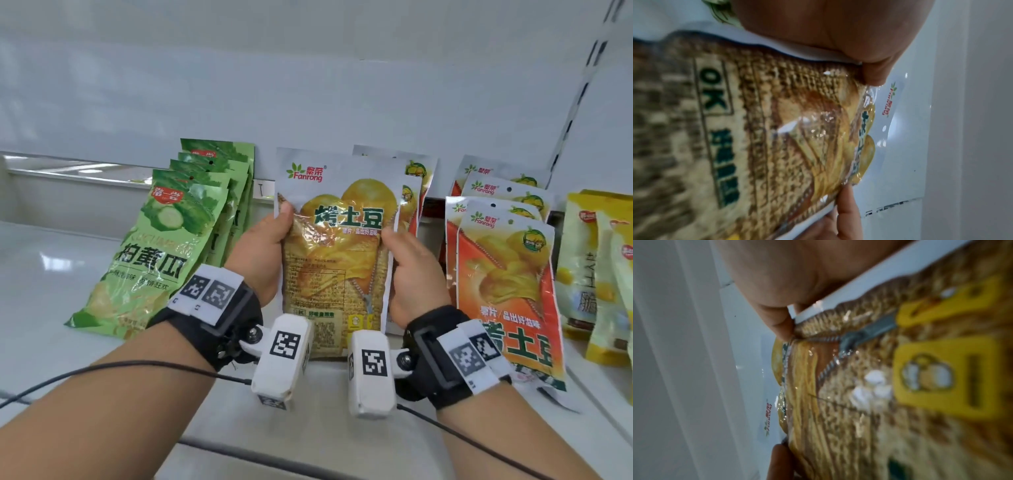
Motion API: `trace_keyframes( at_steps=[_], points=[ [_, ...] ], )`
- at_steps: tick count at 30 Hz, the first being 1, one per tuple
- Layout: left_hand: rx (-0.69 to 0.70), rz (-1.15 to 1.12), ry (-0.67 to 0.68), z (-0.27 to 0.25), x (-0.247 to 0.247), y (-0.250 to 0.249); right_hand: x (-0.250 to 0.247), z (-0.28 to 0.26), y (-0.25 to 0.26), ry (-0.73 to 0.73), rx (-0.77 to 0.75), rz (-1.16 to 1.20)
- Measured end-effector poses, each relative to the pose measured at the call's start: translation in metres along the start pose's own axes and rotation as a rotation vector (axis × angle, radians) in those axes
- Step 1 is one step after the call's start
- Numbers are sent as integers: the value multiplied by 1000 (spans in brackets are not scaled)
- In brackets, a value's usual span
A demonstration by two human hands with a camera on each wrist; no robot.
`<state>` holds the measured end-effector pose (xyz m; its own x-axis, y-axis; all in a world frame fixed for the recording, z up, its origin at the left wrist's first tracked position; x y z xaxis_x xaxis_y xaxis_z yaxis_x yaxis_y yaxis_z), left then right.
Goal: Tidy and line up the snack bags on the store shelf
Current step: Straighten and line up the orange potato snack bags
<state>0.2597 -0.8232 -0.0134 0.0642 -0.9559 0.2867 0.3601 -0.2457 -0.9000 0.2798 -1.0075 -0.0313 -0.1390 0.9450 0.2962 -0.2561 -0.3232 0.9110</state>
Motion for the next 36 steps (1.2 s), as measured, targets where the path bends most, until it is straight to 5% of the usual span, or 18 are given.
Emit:
trace_keyframes(
  at_steps=[4, 7, 10, 13, 18, 21, 24, 28, 36],
  points=[
    [14, 33, -131, -12, -22, -14, -8, -7, 26, -89, -225, -181],
    [23, 42, -174, -22, -28, -24, 26, -19, 29, 148, -238, -271],
    [29, -15, -37, -34, -9, -32, 68, -39, 17, 458, -174, -287],
    [28, -31, 123, -48, 13, -35, 78, -46, 20, 513, -217, -298],
    [-2, -37, 185, -57, 24, -32, 75, -48, 23, 467, -305, -392],
    [9, 57, 118, -58, 19, -31, 59, -39, 32, 314, -380, -391],
    [25, 347, -30, -54, -2, -25, 41, -25, 21, 238, -205, -215],
    [-137, 280, 4, -54, -10, 10, 35, -18, 7, 243, -40, 21],
    [-209, 403, -222, -48, -54, 23, -12, 7, 16, -50, -39, -402]
  ],
)
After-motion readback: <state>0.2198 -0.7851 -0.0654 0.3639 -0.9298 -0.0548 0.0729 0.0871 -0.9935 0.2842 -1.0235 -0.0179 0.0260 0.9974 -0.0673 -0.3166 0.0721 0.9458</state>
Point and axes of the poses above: each hand's wrist, its own z-axis towards the middle knuckle, its own x-axis out of the palm, y = z × x, the point moved 10 cm from there along z, towards the middle knuckle, and after that the axes turned 1 degree about y, right-handed, at the moved point
